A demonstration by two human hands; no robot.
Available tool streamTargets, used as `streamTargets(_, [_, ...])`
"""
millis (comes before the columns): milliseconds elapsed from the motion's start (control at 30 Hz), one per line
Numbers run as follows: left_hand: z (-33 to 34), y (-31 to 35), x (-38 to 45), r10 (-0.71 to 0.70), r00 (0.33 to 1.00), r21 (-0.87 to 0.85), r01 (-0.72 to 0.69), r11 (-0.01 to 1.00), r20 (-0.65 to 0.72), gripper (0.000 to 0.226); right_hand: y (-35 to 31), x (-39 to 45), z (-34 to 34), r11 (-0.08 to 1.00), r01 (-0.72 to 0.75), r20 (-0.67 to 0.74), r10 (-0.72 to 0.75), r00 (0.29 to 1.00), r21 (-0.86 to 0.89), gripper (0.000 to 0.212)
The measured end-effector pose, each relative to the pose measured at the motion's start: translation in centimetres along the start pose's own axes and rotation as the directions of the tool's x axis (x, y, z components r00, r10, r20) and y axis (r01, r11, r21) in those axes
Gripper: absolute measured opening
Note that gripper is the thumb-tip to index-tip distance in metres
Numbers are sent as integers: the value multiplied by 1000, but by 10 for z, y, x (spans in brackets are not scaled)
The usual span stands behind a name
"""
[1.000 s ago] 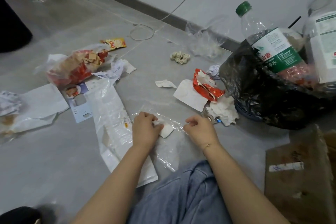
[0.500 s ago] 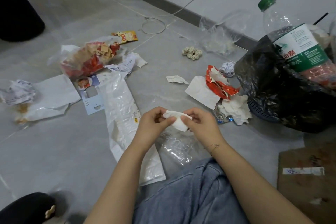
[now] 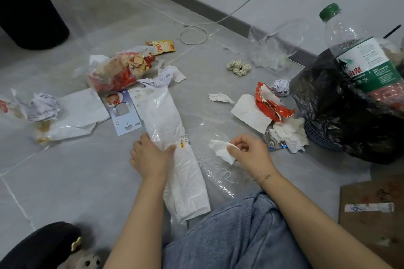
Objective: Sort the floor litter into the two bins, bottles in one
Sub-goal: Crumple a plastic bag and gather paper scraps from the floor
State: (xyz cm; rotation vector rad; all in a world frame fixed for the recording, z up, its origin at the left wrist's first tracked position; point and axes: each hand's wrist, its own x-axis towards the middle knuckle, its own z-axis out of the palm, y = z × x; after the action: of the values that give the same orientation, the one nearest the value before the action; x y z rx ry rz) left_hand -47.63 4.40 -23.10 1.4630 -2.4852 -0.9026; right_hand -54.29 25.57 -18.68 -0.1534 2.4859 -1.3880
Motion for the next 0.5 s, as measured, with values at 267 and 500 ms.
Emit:
streamTargets(267, [-12,8,1,268,959,-457,-199,867,90,9,-16,-3,-3,873,-203,88,183,979,443,5])
streamTargets(500, [-30,45,-17,342,903,-827,26,562,260,36,-25,-5,5,803,-292,221,205,954,519,16])
